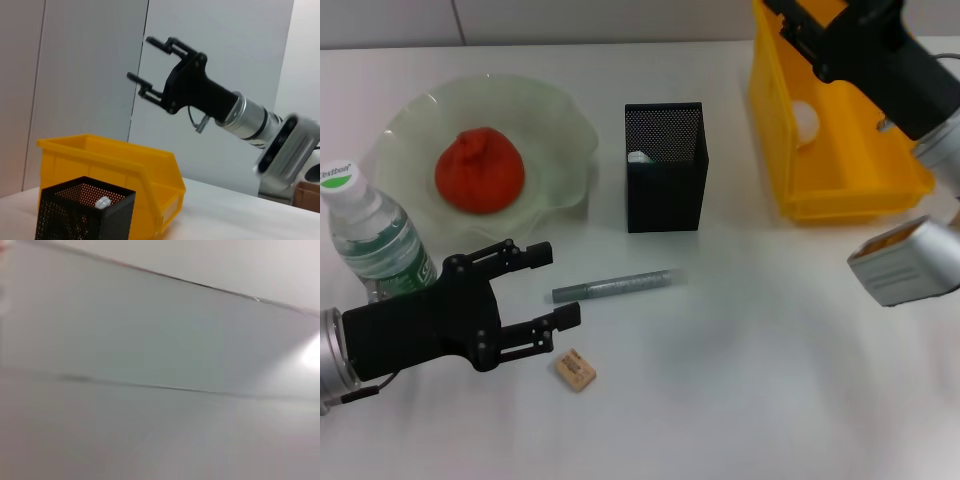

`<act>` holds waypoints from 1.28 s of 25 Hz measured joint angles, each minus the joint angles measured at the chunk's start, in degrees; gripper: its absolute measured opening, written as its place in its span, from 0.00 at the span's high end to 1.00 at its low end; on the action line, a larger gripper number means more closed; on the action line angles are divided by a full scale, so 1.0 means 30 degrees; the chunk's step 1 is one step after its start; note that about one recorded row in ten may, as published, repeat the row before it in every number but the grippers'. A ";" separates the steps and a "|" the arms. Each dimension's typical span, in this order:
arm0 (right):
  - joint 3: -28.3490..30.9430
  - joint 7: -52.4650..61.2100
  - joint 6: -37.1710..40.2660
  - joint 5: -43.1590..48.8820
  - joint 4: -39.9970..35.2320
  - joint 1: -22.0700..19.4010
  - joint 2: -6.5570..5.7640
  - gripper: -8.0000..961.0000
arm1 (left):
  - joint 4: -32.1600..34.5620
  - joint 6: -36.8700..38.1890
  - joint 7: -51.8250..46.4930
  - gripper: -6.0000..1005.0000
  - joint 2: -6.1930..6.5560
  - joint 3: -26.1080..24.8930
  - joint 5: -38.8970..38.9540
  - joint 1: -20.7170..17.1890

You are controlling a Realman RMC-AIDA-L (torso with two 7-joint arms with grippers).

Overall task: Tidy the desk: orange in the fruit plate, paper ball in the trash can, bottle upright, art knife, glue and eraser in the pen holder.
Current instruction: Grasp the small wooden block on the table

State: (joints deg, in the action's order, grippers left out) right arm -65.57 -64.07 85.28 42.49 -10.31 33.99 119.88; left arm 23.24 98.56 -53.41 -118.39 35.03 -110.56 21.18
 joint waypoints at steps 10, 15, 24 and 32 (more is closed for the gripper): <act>0.0242 1.6624 0.0838 -0.0539 0.0126 -0.0051 -0.0004 0.33 | -0.0023 0.0092 -0.0009 0.22 -0.0008 0.0013 0.0000 0.0023; 0.0195 2.5751 0.0598 -0.0558 -0.0186 0.0003 -0.0091 0.32 | -0.0083 0.0320 0.0056 0.22 -0.0029 0.0040 -0.0025 0.0199; -0.2692 3.6819 0.0462 -0.0322 -0.0428 -0.0360 -0.0373 0.30 | -0.0102 0.0457 0.0084 0.22 -0.0030 0.0042 -0.0010 0.0448; -0.4551 3.8203 0.1998 0.3025 -0.0989 -0.1629 -0.0821 0.28 | -0.0044 0.0411 0.0031 0.22 0.0046 0.0041 -0.0036 0.0671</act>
State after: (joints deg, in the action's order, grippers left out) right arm -79.22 50.54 91.27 51.57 -13.28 29.10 117.42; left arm 23.11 99.79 -53.32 -118.25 35.16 -110.67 23.19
